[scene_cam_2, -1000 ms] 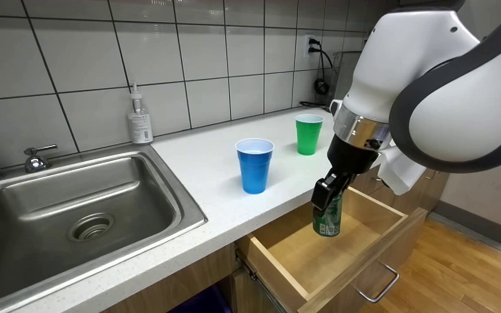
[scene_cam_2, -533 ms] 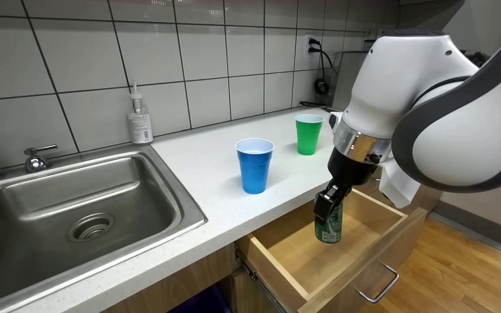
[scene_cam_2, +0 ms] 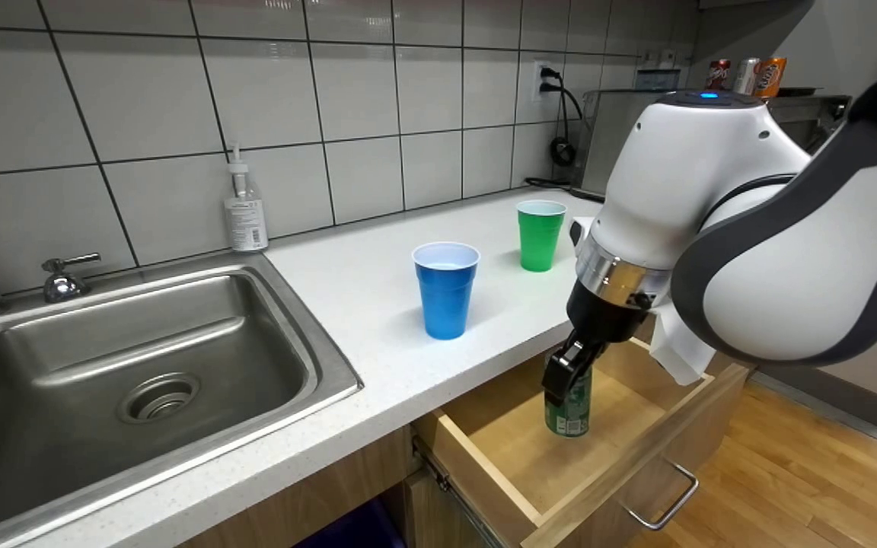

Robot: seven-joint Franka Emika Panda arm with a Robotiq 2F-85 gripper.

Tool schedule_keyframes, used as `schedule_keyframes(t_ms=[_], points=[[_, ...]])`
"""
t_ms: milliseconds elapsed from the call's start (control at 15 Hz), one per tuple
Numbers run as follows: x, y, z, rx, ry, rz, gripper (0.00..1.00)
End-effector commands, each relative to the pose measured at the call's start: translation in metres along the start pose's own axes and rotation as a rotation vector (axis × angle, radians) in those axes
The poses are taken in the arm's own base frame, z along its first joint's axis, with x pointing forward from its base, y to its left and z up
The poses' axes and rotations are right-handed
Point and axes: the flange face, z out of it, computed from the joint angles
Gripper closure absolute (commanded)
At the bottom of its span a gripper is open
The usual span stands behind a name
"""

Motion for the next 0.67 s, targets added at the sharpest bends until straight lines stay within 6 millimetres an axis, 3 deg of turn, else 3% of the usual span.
schedule_keyframes(t_ms=[0, 600], points=[[0.013, 0.004, 0.009, -0.002, 0.024, 0.050, 0.62], [0.020, -0.004, 0.037, 0.012, 0.039, 0.117, 0.62]])
